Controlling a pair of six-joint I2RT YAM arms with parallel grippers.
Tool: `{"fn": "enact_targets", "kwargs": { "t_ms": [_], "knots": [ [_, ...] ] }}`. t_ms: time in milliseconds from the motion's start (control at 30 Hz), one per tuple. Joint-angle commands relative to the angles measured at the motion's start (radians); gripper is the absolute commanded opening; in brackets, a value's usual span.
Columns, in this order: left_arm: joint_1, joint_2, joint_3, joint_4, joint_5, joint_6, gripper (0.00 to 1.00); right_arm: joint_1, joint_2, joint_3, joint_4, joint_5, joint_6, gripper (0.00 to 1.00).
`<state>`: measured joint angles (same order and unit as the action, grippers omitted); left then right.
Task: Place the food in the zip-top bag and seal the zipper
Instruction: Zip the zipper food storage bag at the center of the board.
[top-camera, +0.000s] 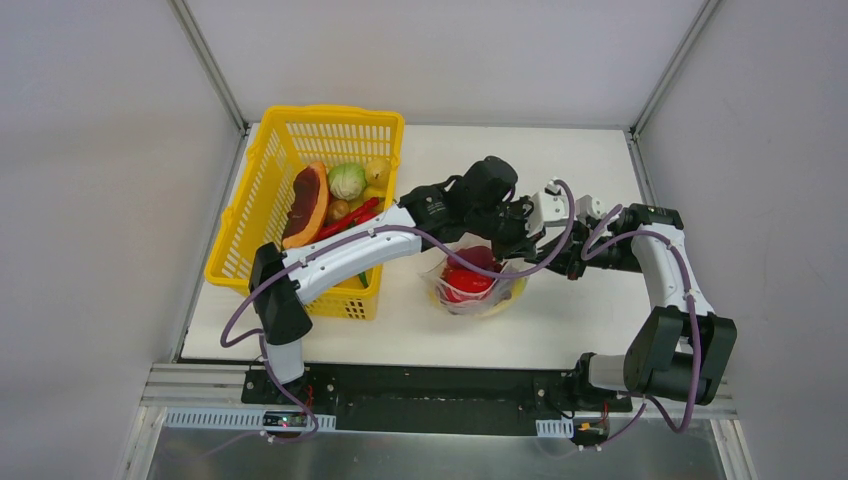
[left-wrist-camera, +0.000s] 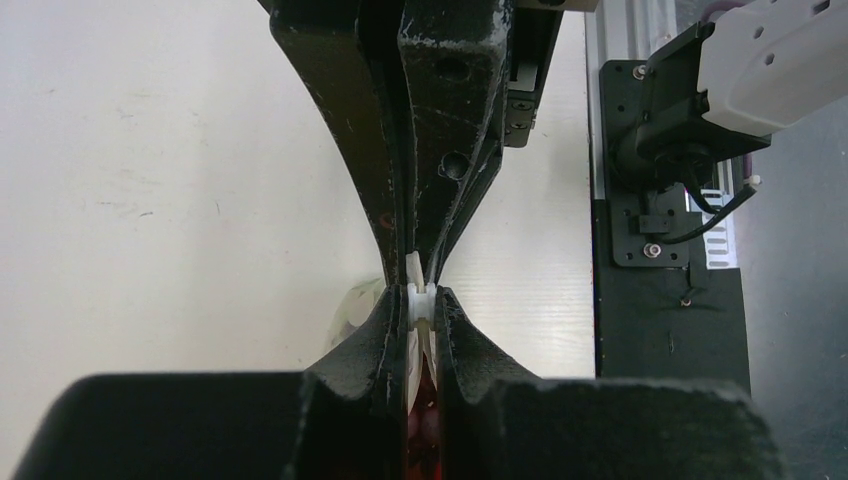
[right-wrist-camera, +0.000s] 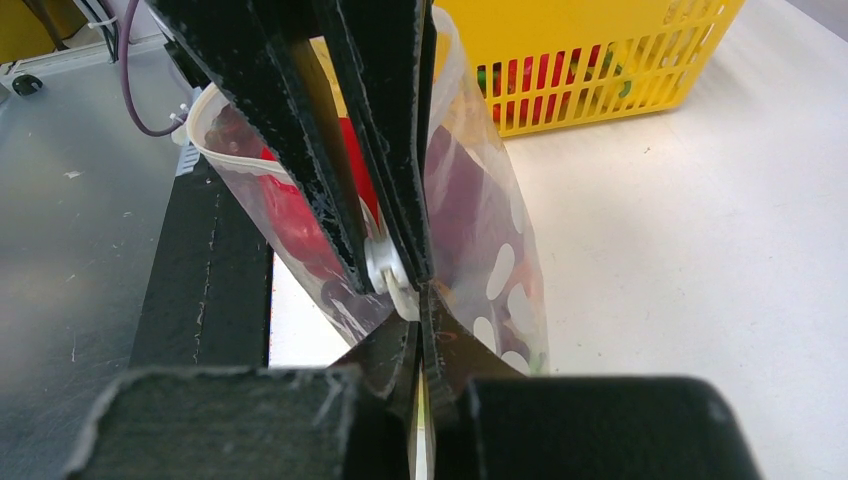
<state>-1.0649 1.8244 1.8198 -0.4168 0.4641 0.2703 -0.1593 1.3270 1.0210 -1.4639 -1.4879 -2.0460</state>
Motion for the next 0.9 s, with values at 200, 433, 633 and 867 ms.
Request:
{"fn": "enact_targets", "kwargs": {
  "t_ms": [200,433,633,867],
  "knots": [
    [0.019,-0.080,-0.016,-0.104,0.014,0.004,0.00,-0.011,-0.024,0.015,0.000,-0.026,-0.037,0.00],
    [0.027,-0.088,-0.021,-0.136,-0.011,0.002,0.00,-0.016,-0.032,0.017,0.000,-0.022,-0.034,0.00],
    [0.039,-0.131,-0.070,-0.160,-0.051,0.001,0.00,-0.021,-0.032,0.019,0.000,-0.027,-0.034,0.00],
    [0.043,-0.174,-0.107,-0.165,-0.081,-0.010,0.00,-0.032,-0.036,0.021,0.000,-0.034,-0.033,0.00]
  ]
}}
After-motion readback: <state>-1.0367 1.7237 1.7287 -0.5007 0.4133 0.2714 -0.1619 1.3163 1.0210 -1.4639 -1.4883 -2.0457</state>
